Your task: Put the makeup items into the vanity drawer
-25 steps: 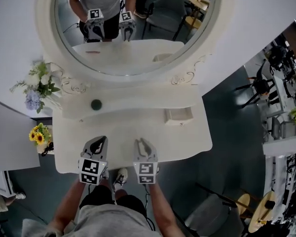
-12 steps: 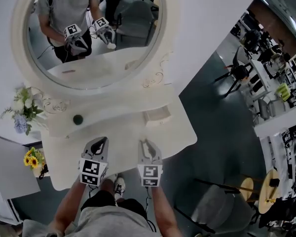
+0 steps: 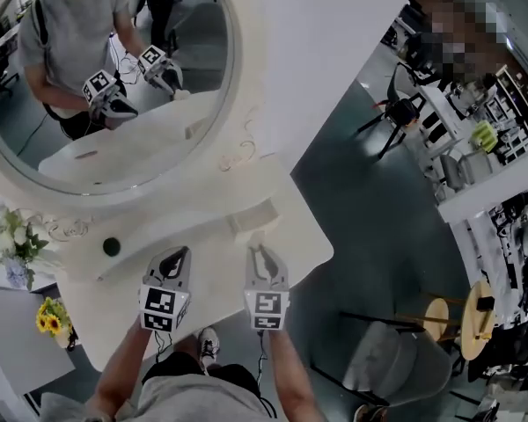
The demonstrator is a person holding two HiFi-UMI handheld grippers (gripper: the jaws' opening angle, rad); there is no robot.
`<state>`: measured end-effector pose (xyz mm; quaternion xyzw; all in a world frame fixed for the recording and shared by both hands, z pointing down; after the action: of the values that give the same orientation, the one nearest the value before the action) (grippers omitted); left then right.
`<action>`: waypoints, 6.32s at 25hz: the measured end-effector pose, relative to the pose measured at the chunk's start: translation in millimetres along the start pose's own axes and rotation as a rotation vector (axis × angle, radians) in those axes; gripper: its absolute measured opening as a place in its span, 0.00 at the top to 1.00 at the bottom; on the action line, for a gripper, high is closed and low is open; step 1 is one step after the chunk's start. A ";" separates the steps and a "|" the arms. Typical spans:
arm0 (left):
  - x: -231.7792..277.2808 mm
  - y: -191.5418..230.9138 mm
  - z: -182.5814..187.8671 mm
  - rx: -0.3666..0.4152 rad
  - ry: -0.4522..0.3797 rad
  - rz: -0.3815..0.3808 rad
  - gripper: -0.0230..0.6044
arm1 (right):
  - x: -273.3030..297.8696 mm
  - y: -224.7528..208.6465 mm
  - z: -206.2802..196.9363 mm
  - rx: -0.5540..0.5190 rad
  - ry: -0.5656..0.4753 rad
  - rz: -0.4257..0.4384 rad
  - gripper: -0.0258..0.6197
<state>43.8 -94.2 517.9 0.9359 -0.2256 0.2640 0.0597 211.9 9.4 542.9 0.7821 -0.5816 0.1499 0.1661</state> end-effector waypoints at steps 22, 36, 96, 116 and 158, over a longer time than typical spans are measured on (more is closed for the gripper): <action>85.5 22.7 -22.3 -0.017 0.118 -0.088 0.96 | 120.9 -23.4 -41.8 0.071 0.160 -0.020 0.80; 79.6 27.3 -25.6 -0.021 0.115 -0.077 0.96 | 119.3 -21.3 -40.0 0.084 0.156 0.001 0.73; -169.1 81.5 -46.8 -0.127 -0.092 0.371 0.96 | -28.4 188.8 70.8 -0.158 -0.184 0.419 0.94; -179.0 174.6 -121.4 -0.355 0.017 0.560 0.96 | 82.9 313.6 54.7 -0.287 0.022 0.704 0.94; -163.9 196.7 -146.6 -0.446 0.087 0.618 0.96 | 147.7 359.1 26.0 -0.484 0.319 0.782 0.87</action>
<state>-238.4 -171.6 556.2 0.7756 -0.5463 0.2536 0.1889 -90.5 -225.2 613.4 0.4111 -0.8173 0.1795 0.3616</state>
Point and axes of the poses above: the fingertips, and each gripper's own axes: x forward along the fingers, y to its left, z out of its top, the point moved 5 cm from there along -x, backward along the fingers, and after that the axes turned 7 degrees about y, right-handed, at the moved point
